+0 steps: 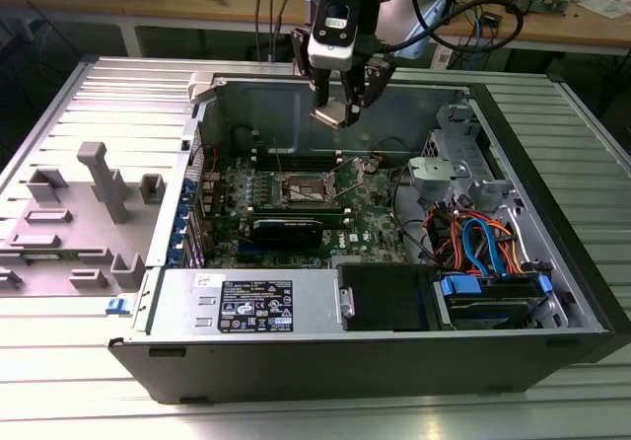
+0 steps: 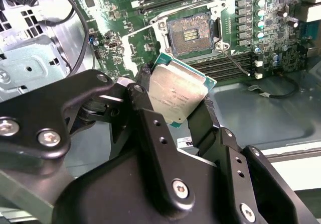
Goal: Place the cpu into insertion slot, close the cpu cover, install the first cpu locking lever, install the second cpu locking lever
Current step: 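Place the cpu into insertion slot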
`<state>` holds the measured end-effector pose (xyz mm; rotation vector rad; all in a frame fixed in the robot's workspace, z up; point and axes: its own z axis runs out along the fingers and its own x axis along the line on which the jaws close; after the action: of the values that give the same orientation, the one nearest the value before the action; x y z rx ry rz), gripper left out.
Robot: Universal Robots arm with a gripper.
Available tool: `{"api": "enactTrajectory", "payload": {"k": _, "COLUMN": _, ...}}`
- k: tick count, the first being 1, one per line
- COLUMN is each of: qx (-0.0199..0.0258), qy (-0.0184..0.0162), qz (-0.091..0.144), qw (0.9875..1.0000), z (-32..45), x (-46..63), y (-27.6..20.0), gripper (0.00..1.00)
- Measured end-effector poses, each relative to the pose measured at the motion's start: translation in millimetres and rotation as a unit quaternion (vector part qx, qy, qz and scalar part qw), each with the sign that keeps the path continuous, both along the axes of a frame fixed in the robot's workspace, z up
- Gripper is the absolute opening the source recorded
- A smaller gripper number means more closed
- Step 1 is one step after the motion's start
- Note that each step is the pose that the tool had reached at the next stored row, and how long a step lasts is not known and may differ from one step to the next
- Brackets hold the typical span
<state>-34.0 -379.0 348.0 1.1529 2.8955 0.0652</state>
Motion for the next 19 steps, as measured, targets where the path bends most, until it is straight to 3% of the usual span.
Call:
{"api": "enactTrajectory", "payload": {"k": 9, "qx": 0.0001, "qy": 0.0000, "qz": -0.001, "qw": 1.0000, "z": -0.1, "x": 0.0, "y": 0.0, "gripper": 0.54}}
{"api": "enactTrajectory", "payload": {"k": 14, "qx": 0.0000, "qy": 0.0000, "qz": -0.028, "qw": 0.9996, "z": -0.9, "x": 0.0, "y": 0.0, "gripper": 0.54}}
{"api": "enactTrajectory", "payload": {"k": 19, "qx": 0.0000, "qy": 0.0002, "qz": -0.059, "qw": 0.9983, "z": -1.8, "x": 0.0, "y": 0.0, "gripper": 0.54}}
